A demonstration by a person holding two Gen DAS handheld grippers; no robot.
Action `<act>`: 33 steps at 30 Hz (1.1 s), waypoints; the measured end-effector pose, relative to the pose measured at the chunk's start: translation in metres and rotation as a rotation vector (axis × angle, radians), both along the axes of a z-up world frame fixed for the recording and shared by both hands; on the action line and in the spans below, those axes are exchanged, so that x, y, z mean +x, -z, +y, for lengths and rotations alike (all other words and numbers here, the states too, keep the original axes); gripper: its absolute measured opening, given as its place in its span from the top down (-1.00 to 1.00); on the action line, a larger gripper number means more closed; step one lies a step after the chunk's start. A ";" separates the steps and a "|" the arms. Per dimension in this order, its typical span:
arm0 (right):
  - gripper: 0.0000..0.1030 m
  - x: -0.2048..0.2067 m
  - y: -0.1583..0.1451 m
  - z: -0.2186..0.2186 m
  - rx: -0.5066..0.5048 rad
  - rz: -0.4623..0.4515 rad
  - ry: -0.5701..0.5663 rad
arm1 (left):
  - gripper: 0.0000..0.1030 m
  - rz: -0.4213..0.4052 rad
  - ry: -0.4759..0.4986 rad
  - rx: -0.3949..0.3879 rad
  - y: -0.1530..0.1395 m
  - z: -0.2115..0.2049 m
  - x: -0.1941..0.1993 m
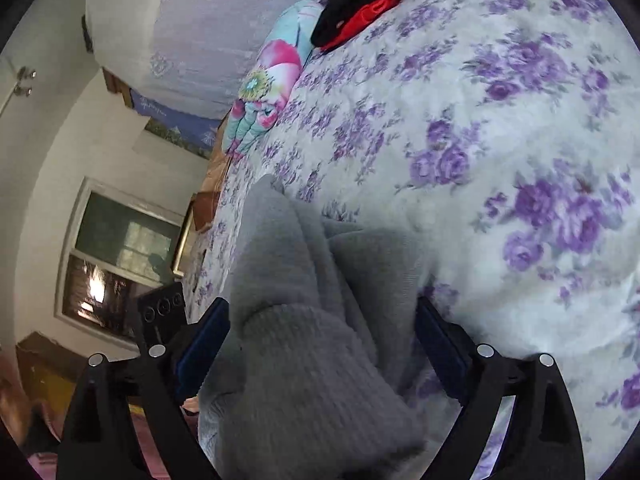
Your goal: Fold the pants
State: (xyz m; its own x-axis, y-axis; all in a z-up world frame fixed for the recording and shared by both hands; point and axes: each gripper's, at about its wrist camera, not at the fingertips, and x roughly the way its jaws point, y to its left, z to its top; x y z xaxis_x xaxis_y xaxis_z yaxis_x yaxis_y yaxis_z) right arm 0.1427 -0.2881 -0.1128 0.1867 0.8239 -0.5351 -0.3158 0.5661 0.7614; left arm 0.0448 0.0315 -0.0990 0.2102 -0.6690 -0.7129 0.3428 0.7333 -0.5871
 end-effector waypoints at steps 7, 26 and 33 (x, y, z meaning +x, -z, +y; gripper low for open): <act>-0.10 -0.016 -0.003 -0.006 0.043 -0.010 0.093 | -0.58 -0.097 -0.003 0.016 -0.016 -0.005 -0.015; 0.13 0.045 -0.183 0.069 0.035 -0.351 0.040 | -0.07 -0.492 -0.080 0.079 -0.149 0.044 0.016; 0.13 0.168 -0.174 0.101 0.016 -0.326 0.009 | -0.07 -0.480 -0.150 0.166 -0.147 0.059 0.114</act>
State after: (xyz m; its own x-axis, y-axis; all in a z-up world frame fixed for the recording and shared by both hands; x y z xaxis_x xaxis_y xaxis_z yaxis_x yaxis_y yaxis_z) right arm 0.3104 -0.1872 0.0616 0.3537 0.8293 -0.4326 -0.5395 0.5587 0.6299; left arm 0.1588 0.0909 0.0477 0.6234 -0.4929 -0.6069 0.4289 0.8646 -0.2616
